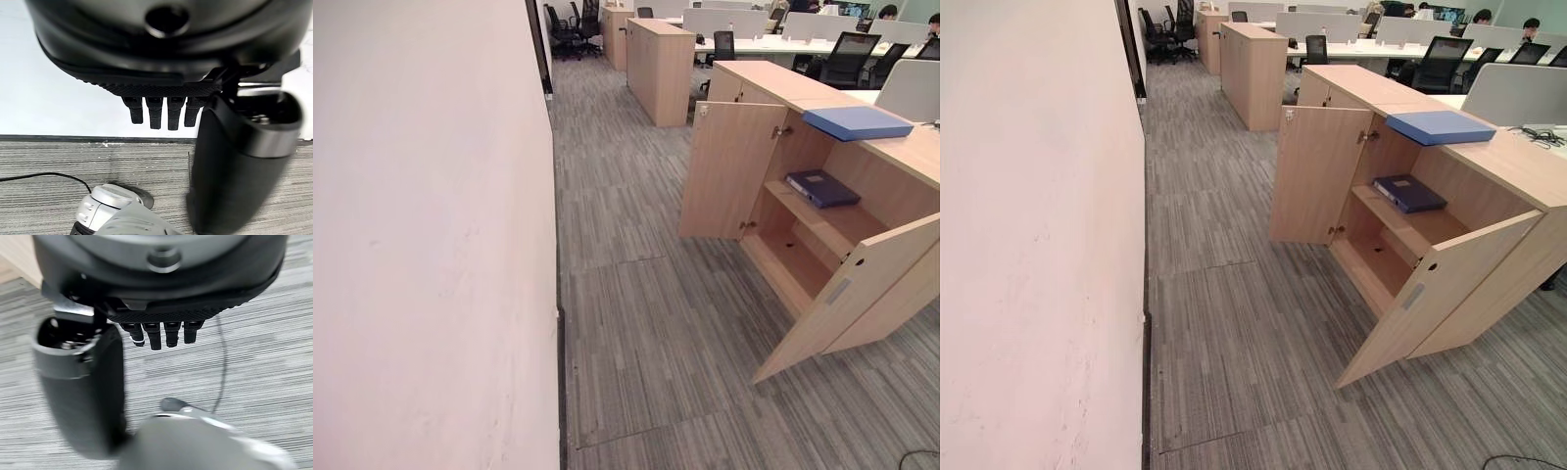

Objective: Put the empty folder in the office cabinet

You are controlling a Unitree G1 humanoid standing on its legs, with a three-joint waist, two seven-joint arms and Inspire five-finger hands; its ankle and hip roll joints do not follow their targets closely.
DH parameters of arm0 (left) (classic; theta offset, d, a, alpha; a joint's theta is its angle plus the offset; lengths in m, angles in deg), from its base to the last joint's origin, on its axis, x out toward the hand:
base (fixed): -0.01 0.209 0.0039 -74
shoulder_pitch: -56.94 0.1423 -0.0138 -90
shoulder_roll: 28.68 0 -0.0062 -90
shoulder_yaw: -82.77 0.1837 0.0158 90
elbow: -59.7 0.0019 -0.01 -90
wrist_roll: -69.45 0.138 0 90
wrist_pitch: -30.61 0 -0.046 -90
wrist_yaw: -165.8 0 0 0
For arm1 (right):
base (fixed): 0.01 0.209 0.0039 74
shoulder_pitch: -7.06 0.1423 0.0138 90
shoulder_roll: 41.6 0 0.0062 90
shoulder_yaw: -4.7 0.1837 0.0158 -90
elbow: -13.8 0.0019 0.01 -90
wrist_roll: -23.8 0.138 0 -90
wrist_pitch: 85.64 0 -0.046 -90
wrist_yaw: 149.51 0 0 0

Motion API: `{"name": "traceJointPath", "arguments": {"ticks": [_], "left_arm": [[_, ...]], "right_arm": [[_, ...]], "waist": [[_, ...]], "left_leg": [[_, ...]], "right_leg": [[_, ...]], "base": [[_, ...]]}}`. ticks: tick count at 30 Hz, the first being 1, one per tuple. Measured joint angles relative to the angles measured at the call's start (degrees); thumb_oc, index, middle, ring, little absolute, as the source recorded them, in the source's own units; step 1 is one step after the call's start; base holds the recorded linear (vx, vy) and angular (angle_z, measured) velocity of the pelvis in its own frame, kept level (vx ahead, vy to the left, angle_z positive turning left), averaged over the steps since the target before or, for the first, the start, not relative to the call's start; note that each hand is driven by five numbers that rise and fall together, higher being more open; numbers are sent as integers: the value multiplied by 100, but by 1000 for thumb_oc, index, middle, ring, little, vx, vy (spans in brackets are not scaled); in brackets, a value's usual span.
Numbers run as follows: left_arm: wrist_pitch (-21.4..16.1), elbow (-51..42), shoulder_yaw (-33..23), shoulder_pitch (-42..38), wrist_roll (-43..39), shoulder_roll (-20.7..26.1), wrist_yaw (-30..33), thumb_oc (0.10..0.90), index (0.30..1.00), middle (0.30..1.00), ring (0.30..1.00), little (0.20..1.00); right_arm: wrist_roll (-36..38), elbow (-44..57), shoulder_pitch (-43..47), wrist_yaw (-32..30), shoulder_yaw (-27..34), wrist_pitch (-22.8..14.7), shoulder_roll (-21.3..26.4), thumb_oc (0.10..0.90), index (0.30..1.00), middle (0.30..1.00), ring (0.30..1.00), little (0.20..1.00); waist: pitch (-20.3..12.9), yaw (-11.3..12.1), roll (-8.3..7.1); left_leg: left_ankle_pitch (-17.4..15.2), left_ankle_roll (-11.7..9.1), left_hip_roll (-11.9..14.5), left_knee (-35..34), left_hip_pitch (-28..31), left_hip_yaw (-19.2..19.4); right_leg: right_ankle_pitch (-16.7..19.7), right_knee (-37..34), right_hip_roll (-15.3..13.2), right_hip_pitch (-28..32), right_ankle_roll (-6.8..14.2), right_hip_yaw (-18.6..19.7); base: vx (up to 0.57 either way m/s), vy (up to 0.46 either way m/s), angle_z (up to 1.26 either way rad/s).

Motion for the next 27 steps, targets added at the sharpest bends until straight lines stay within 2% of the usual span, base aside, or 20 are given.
{"name": "traceJointPath", "arguments": {"ticks": [7, 8, 10, 11, 16, 27], "left_arm": [[2, -48, 206, 31, 16, -4, -122, 800, 900, 900, 900, 900], [-1, -100, 228, 26, 18, 4, -120, 800, 900, 900, 900, 900], [-1, -106, 234, 23, 21, 5, -123, 800, 900, 900, 900, 900], [-2, -100, 235, 6, 34, 5, -140, 800, 900, 900, 900, 900], [12, 13, 223, -74, 23, 30, -466, 800, 900, 900, 900, 900], [12, 141, 242, -85, 316, 35, -489, 800, 900, 900, 900, 900]], "right_arm": [[-5, -14, 88, 8, -3, 11, 35, 800, 900, 900, 900, 900], [-6, -21, 83, 8, -7, 12, 35, 800, 900, 900, 900, 900], [-6, -32, 83, 8, -7, 12, 35, 800, 900, 900, 900, 900], [-8, -44, 82, 9, -9, 13, 35, 800, 900, 900, 900, 900], [-55, -105, 84, 43, -11, 11, 60, 800, 900, 900, 900, 900], [-75, -105, 88, 84, -14, 13, 71, 800, 900, 900, 900, 900]], "waist": [[108, 2, 66], [133, -2, 20], [107, -1, 63], [139, -11, 12], [138, -35, 53], [128, -35, 69]], "left_leg": [[20, 32, -4, -49, 185, -34], [22, 35, -8, -48, 192, -51], [23, 35, -16, -48, 209, -73], [23, 35, -23, -51, 228, -94], [22, 34, -21, -139, 311, -112], [22, 34, -26, -148, 323, -111]], "right_leg": [[60, -304, 18, 300, -14, -1], [106, -411, 21, 360, -13, -1], [134, -489, 22, 416, -8, -1], [159, -556, 21, 467, -4, -1], [157, -561, 23, 500, 1, 18], [158, -561, 17, 507, 3, 21]], "base": [[0, 0, 0], [0, 0, 0], [0, 0, 0], [0, 0, 0], [0, 0, 0], [0, 0, 0]]}}
